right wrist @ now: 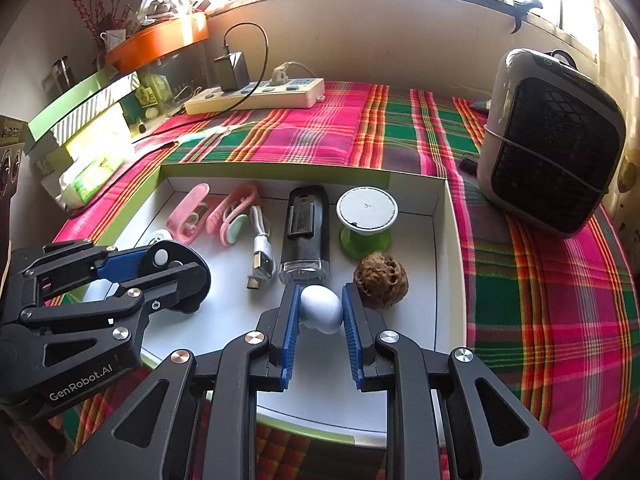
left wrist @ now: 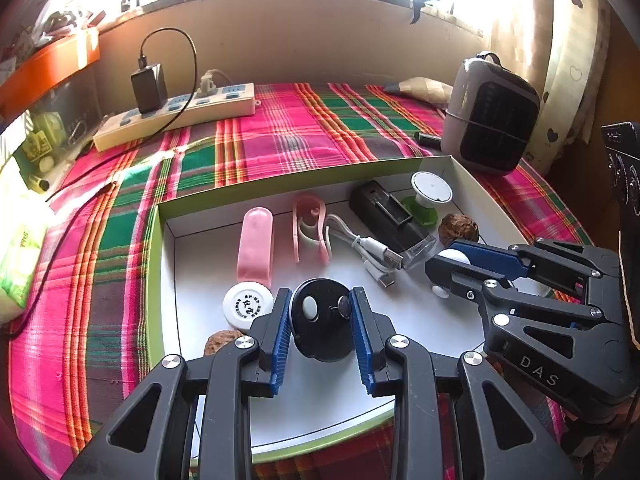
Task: Organize objects
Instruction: 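Open right gripper to release the egg while left gripper releases the disc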
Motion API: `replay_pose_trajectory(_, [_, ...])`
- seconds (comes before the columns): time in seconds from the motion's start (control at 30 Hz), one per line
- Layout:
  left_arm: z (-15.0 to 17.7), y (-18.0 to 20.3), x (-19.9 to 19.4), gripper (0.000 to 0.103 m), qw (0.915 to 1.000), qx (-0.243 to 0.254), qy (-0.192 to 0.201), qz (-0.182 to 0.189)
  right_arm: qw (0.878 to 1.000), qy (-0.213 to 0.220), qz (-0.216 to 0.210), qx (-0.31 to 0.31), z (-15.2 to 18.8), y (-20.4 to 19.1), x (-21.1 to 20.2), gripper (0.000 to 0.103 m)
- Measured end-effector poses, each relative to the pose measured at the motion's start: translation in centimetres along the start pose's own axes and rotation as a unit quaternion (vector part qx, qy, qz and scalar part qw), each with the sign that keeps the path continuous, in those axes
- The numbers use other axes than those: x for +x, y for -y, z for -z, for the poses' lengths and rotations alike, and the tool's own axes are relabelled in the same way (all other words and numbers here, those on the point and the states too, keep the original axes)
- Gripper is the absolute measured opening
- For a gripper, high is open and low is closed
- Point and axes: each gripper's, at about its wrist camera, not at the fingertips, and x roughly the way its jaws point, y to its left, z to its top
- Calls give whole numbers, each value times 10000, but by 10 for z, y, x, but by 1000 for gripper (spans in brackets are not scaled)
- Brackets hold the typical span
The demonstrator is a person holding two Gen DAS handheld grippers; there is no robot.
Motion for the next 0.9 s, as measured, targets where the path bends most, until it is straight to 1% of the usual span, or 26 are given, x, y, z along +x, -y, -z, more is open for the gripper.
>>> replay_pose_trajectory(0.63, [1, 0, 1, 27, 10000, -27, -16, -1, 10000, 42, 30, -5, 0, -1, 0, 23])
replay_pose_trajectory(0.9, [1, 0, 0, 28, 10000, -14, -22, -79, 10000, 24, 52, 2, 0, -1, 1, 23])
